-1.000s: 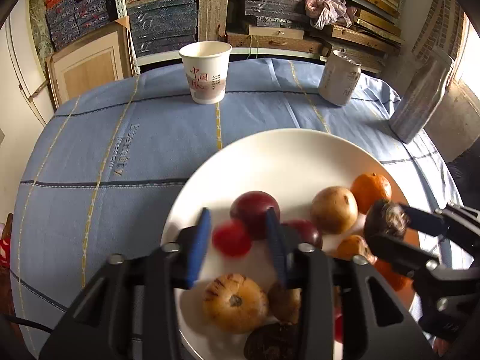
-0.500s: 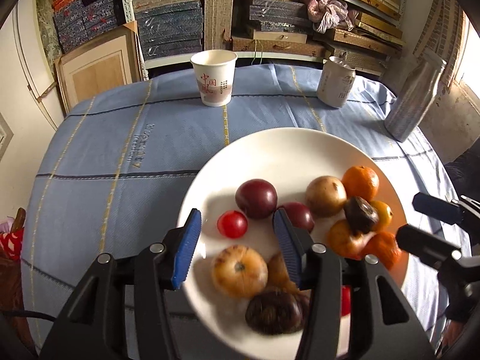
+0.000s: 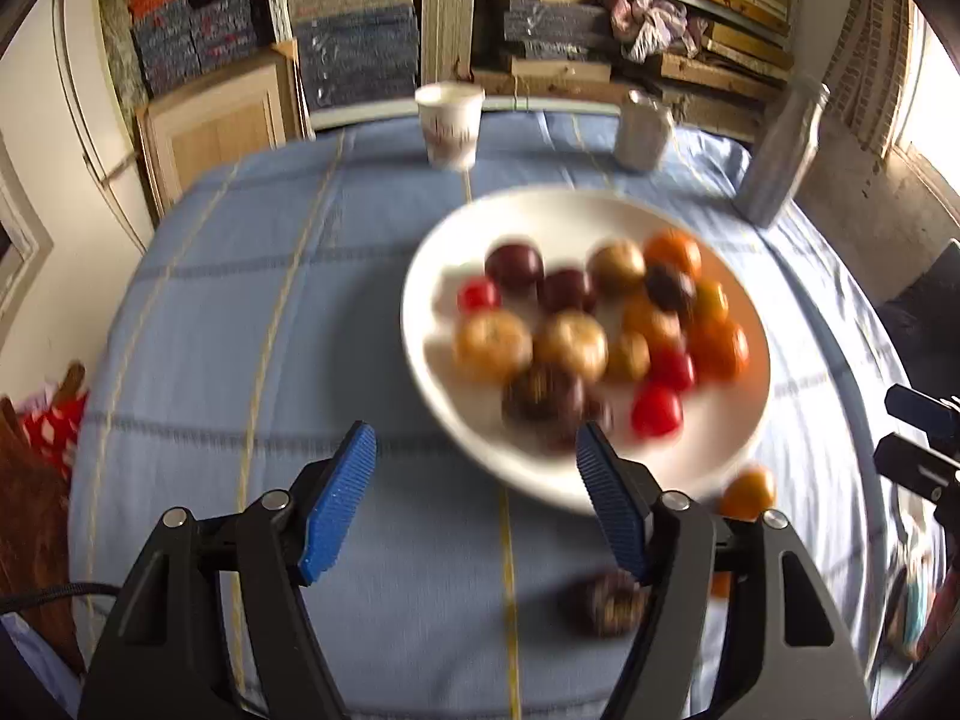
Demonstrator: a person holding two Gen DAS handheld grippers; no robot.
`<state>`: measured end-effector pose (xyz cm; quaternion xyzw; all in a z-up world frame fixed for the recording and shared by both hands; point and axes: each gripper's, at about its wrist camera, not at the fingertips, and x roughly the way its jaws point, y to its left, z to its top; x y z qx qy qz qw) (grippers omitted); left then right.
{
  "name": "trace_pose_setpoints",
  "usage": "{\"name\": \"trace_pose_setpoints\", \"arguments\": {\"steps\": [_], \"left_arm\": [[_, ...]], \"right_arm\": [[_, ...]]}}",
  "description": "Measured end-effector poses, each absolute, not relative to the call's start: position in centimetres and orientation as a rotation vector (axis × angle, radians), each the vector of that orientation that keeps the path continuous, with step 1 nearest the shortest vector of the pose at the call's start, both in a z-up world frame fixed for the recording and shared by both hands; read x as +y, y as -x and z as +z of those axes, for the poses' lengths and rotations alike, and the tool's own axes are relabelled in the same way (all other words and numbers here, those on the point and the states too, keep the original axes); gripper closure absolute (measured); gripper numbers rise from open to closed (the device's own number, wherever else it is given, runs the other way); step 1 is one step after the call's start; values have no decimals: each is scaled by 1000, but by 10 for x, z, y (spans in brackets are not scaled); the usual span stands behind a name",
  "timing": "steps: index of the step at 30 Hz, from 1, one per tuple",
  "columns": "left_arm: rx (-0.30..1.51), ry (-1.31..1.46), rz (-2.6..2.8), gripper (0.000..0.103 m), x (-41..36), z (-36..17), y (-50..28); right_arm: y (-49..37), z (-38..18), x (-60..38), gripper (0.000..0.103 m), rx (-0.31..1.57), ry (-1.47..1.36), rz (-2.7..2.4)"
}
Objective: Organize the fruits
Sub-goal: 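Withdraw both open tools from the plate toward the remaining fruit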
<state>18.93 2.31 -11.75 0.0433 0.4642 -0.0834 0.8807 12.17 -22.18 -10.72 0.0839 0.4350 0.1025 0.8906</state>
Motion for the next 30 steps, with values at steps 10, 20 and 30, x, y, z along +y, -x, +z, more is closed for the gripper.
{"name": "trace_pose_setpoints", "arguments": {"steps": [10, 20, 30], "left_arm": [[1029, -104, -254, 31, 16, -152, -133], [1062, -149, -274, 27, -10, -177, -138], [1034, -66, -333, 42, -2, -182, -131]], "right_arm": [[-43, -143, -253, 26, 1012, -285, 121], [-4, -133, -266, 19, 1008, -262, 49], [8, -130, -280, 18, 1003, -278, 12]]}}
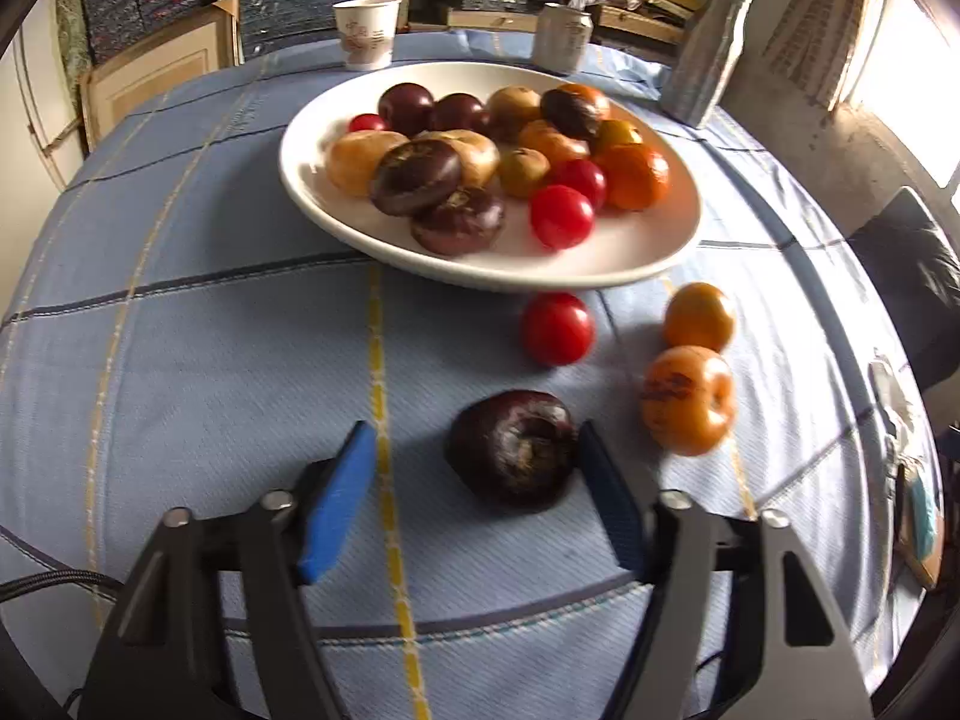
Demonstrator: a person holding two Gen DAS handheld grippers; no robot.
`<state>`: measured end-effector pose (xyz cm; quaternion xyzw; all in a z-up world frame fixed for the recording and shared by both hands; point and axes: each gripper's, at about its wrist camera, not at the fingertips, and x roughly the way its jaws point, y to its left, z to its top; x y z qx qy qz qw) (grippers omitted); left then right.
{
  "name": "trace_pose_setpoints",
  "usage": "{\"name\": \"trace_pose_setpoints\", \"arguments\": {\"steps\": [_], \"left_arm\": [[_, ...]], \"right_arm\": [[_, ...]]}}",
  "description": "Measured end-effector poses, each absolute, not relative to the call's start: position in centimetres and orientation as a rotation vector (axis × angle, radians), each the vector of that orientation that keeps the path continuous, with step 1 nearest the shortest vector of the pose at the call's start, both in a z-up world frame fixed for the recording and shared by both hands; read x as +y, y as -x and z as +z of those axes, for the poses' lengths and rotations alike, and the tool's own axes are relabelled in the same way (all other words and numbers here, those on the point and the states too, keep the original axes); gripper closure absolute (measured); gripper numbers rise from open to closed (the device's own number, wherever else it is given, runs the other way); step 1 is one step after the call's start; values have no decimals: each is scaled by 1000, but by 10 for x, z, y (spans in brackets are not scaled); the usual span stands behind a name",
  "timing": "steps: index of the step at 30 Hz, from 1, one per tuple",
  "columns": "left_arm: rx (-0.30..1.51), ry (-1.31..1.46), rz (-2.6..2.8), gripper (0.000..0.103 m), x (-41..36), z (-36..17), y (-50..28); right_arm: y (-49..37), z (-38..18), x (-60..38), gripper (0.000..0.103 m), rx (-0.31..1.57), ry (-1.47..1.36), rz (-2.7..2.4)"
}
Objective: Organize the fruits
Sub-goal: 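Withdraw both open tools from the plate toward the remaining fruit, then grasp the dark purple fruit with the left tool while the right tool grasps the orange-brown fruit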
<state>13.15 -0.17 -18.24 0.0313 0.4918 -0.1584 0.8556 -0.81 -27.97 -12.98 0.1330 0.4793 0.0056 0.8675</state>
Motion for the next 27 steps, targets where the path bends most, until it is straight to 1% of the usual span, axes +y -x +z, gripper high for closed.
{"name": "trace_pose_setpoints", "arguments": {"steps": [2, 4, 9, 11, 13, 20, 27], "left_arm": [[1025, -68, -359, 54, -4, -181, -128], [1027, -66, -376, 58, -6, -180, -127], [1033, -28, -376, 58, -3, -181, -129], [1044, -14, -375, 54, -4, -183, -132], [1052, -15, -363, 54, -7, -186, -134], [1043, -37, -347, 57, -3, -185, -127], [1015, -23, -288, 57, 40, -165, -93]], "right_arm": [[7, -129, -276, 18, 1006, -270, 25], [5, -129, -271, 18, 1010, -255, 40], [5, -126, -266, 18, 1008, -239, 56], [6, -125, -266, 18, 1007, -242, 54], [7, -125, -266, 18, 1008, -242, 55], [9, -125, -267, 18, 993, -246, 54], [-22, -133, -233, 18, 993, -201, 169]]}}
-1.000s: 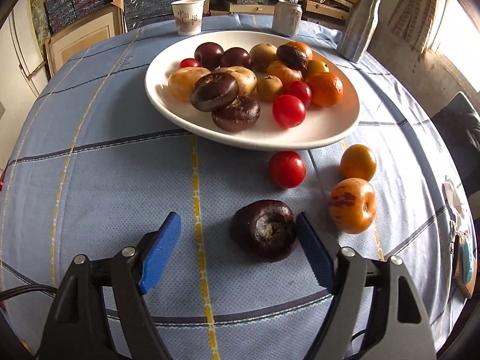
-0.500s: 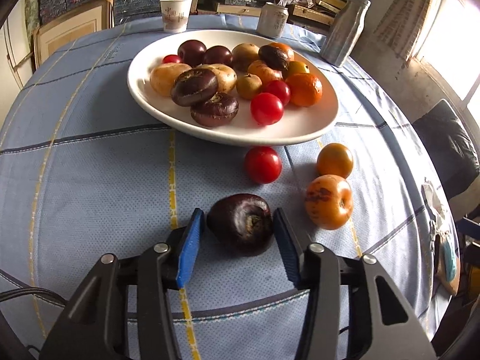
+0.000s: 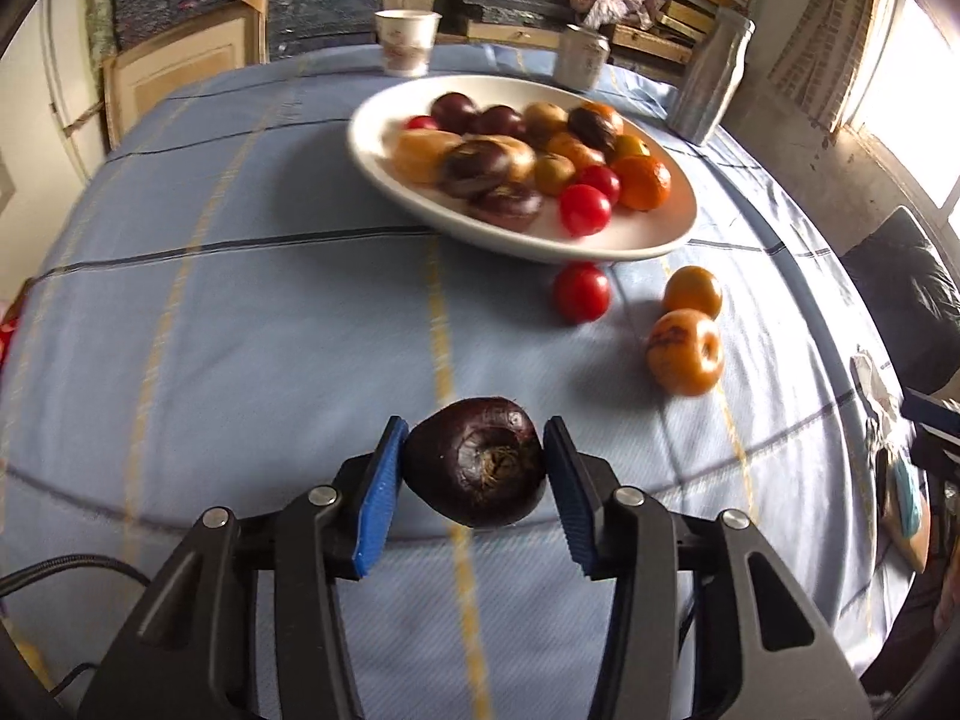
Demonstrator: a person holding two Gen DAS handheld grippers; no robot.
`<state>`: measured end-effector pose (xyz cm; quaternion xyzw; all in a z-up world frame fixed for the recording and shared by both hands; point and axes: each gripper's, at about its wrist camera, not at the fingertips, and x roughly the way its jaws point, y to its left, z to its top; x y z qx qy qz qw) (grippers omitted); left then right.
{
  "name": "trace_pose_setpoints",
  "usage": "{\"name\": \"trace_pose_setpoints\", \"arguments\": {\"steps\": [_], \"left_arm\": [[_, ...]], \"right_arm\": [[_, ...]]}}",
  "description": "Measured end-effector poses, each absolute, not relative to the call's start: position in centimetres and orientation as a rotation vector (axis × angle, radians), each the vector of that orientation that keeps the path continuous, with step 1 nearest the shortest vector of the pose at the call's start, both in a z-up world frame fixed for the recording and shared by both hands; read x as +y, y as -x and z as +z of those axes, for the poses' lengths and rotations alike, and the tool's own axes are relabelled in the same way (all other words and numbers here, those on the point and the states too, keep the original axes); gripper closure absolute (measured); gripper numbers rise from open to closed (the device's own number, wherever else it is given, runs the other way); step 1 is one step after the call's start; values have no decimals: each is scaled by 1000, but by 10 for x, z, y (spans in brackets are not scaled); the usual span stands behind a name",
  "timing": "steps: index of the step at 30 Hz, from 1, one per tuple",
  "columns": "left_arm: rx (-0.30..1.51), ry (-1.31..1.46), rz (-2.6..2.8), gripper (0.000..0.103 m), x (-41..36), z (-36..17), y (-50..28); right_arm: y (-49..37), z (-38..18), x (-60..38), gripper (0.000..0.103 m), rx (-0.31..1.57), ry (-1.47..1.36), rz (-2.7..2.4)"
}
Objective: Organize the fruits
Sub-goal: 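Grasp the dark purple fruit with the left tool while the right tool grasps the orange-brown fruit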
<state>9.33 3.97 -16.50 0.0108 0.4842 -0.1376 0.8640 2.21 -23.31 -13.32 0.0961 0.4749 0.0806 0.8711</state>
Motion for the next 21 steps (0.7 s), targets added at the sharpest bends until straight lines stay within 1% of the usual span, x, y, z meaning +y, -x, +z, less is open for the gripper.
{"name": "trace_pose_setpoints", "arguments": {"steps": [9, 12, 13, 16, 21], "left_arm": [[996, 20, -129, 57, 110, -137, -50], [995, 28, -91, 57, 122, -134, -41], [997, 33, -78, 57, 127, -133, -37], [1007, 41, -51, 57, 136, -133, -27], [1014, 34, -36, 57, 144, -133, -18]], "right_arm": [[-91, -165, -179, 19, 1051, -236, 312], [-105, -173, -170, 20, 1065, -226, 319], [-109, -176, -166, 23, 1065, -216, 323], [-116, -181, -159, 39, 1074, -198, 324], [-123, -187, -157, 49, 1072, -211, 314]]}}
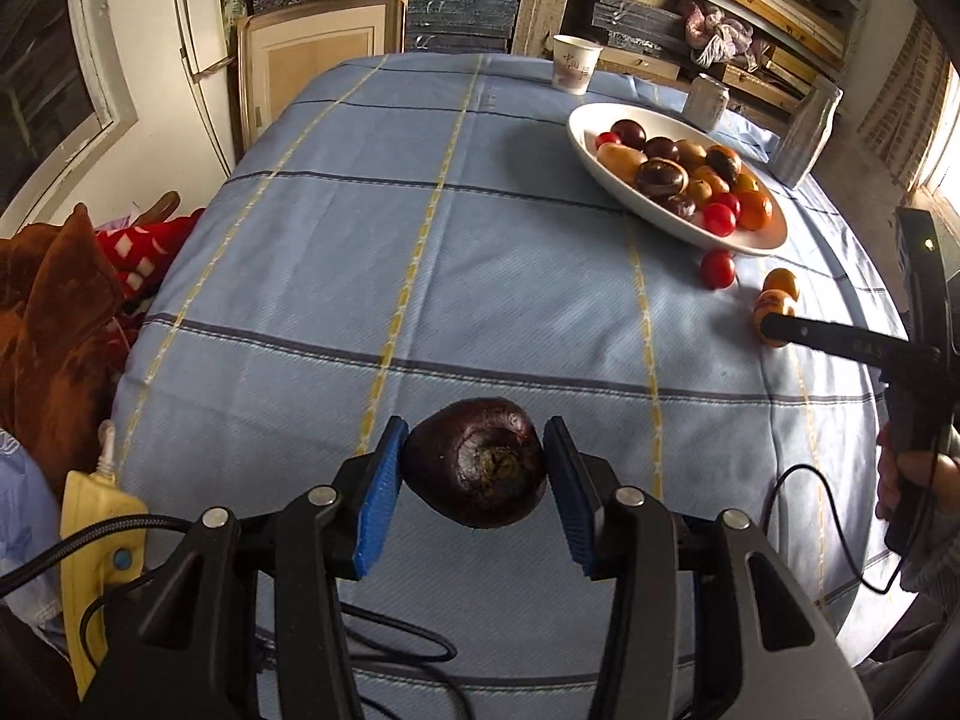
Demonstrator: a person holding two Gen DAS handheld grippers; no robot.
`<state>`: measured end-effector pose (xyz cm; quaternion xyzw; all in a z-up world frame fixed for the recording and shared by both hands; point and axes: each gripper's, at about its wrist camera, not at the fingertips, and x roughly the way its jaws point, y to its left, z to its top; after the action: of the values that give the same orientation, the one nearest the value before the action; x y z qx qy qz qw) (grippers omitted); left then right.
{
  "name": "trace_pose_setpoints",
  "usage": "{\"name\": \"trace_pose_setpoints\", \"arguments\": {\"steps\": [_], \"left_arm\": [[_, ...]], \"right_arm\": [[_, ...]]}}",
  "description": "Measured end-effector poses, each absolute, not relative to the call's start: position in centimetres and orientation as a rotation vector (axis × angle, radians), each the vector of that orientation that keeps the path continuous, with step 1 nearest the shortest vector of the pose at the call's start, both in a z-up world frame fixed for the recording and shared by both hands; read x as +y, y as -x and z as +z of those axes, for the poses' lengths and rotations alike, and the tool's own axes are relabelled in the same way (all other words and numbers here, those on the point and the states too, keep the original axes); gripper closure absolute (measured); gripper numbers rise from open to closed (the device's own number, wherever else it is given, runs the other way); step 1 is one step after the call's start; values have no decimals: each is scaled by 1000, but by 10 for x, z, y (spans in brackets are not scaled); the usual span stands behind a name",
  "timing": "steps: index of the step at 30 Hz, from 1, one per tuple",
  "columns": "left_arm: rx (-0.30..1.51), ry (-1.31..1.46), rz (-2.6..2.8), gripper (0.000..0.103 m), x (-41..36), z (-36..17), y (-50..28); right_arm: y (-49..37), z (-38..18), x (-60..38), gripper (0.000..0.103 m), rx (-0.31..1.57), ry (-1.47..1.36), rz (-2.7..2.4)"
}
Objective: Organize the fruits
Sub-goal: 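Grasp the dark purple fruit with the left tool while the right tool grasps the orange-brown fruit, then lower both fruits onto the white plate and open both tools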
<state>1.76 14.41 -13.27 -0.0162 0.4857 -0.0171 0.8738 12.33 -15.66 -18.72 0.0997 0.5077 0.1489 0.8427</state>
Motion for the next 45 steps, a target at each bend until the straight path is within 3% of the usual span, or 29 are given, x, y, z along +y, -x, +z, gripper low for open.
{"name": "trace_pose_setpoints", "arguments": {"steps": [3, 18, 23, 33, 45], "left_arm": [[1018, 34, -34, 57, 147, -133, -16], [1033, 15, -166, 57, 98, -143, -43], [1013, -15, -228, 57, 67, -134, -72], [889, -66, -278, 57, 20, -81, -185], [960, -56, -279, 57, -7, -123, -300]], "right_arm": [[-128, -189, -157, 58, 1067, -209, 303], [-67, -188, -163, 59, 1129, -185, 365], [-59, -157, -185, 59, 1069, -170, 337], [-124, -75, -204, 59, 867, -168, 322], [-209, -129, -164, 59, 959, -111, 365]]}}
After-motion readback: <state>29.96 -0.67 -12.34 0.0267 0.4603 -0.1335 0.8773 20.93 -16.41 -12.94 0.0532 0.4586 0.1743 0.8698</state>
